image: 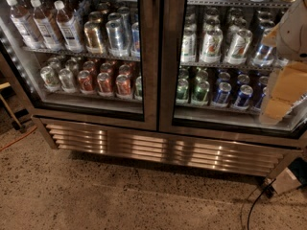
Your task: Open left fridge door
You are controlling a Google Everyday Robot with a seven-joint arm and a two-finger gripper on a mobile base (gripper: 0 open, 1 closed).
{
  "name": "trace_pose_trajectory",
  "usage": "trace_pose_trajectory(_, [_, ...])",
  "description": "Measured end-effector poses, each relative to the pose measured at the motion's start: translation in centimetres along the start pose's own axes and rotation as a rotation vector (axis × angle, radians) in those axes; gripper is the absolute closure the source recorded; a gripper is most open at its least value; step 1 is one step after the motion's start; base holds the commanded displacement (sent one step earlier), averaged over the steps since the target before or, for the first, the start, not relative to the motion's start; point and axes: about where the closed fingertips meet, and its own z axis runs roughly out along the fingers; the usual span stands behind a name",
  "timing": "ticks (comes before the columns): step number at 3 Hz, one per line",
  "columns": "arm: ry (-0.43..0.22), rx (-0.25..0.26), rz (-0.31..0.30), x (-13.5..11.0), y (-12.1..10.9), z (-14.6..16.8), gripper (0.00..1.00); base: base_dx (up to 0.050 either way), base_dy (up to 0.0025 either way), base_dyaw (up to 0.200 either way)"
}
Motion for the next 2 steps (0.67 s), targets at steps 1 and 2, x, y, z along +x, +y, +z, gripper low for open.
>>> trace_pose_trajectory(1, [-0.035, -0.059, 0.038, 2.2, -1.8, 2.2, 0.00, 0.000, 0.00000, 0.000])
trace_pose_trajectory(2, [-0.235, -0.236, 0.024, 1.3, -2.5, 7.9, 0.00, 0.000, 0.00000, 0.000])
